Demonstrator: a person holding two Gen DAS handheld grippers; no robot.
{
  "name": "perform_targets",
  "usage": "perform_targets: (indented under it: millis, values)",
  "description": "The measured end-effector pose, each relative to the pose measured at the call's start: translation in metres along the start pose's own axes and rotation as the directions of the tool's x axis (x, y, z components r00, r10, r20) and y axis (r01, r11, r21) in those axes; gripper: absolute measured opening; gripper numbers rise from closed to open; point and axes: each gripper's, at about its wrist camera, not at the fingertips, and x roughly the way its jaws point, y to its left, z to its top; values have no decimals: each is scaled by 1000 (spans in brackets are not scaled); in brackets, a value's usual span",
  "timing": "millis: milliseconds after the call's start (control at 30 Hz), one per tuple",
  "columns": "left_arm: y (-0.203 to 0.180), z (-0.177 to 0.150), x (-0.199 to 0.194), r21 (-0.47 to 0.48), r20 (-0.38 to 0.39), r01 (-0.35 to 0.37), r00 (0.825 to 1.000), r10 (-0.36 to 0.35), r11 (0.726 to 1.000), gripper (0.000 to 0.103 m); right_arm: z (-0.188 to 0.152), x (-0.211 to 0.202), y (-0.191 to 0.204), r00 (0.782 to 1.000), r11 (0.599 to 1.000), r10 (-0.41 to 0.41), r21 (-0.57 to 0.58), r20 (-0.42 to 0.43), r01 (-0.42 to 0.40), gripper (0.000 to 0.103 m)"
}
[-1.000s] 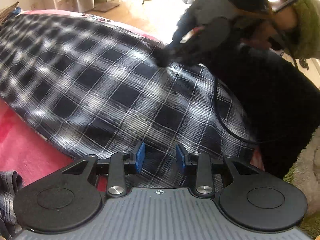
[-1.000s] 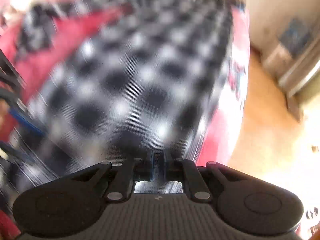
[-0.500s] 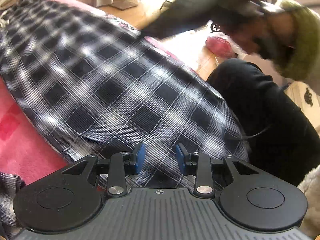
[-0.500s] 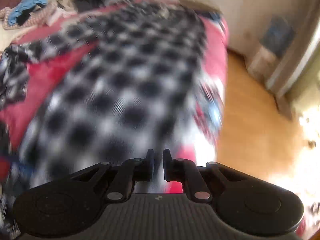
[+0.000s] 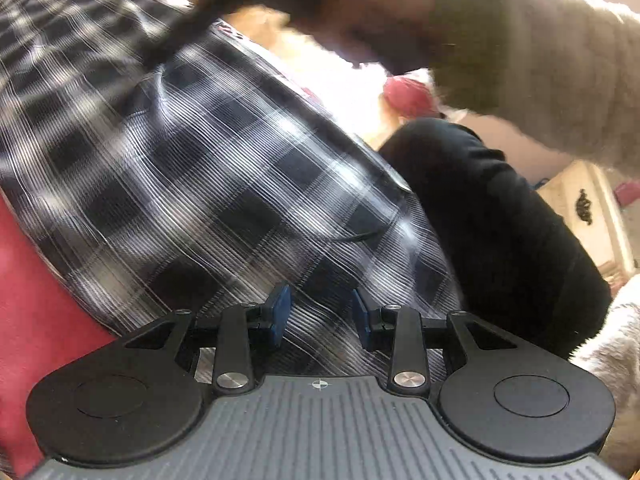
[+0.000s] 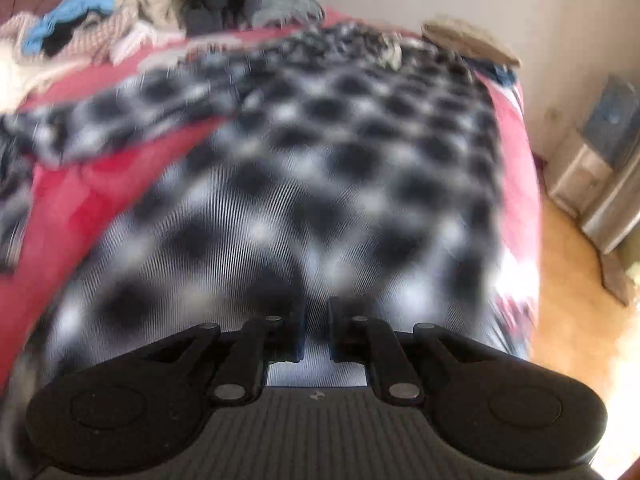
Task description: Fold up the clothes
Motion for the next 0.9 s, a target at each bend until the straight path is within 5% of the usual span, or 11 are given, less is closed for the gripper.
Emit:
perform_targets:
  millis: [133,333,500,600,767,900]
  values:
    - [-3,-4,1,15,-15,42,999,-41,999,34,-20,-28,-21,995,1000,-17,10,-99,18,12]
    - [-7,-8,-6,22,-30,42,999,-41,999,34,55,0,-18,988,998,-44,56,149,36,12]
    - [-11,-9,-6,26,-34,35,999,-34,999,34,95,62,-9,985,996,-30,89,167,15,12]
    - [-11,-8,-7,25,-34,43,999,-43,999,34,86,75,-18,993,992,-31,126,113,17,12]
    - [-9,-6,-4,27,-38,61,997,-60,998,34,25,29,-36,996,991,-38,135,79,27,14]
    - [-10,-5,-4,24,-41,61,997,-60,998,34,13,3,-41,995,985,-16,173,103,-2,14]
